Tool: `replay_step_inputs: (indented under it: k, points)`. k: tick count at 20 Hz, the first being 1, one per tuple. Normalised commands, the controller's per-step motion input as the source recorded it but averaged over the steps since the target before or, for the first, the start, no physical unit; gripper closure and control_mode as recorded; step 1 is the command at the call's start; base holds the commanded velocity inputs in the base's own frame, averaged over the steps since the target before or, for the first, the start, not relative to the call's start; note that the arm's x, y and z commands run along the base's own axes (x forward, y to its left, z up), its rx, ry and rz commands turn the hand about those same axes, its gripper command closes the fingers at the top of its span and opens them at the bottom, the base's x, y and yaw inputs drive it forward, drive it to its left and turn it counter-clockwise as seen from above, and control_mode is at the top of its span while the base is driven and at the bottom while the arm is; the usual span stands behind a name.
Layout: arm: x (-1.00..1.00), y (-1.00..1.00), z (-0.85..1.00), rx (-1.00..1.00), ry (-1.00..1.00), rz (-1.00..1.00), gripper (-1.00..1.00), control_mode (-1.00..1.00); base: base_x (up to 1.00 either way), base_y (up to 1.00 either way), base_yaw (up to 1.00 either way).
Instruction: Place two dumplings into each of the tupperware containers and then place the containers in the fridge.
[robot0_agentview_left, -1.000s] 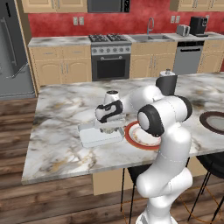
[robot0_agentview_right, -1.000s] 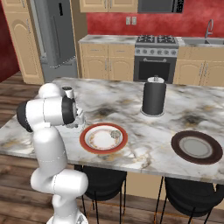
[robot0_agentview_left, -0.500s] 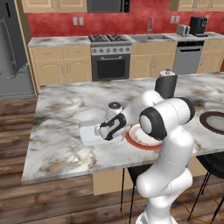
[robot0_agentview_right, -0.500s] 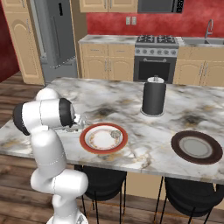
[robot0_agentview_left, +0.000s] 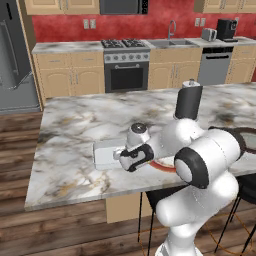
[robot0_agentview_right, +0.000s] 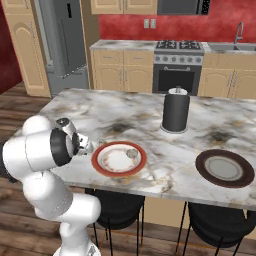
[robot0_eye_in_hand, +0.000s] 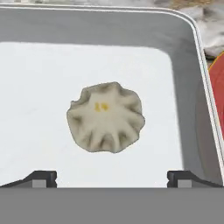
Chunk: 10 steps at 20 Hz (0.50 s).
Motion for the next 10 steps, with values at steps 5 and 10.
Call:
replay_step_inputs:
  k: [5, 10]
  points:
    - [-1.00, -0.52, 0.86, 0.00, 0.21, -0.06, -1.00, -1.00, 0.00, 0.00, 0.00]
    - [-0.71, -0.48, 1.00, 0.00, 0.36, -0.07, -1.00, -1.00, 0.00, 0.00, 0.00]
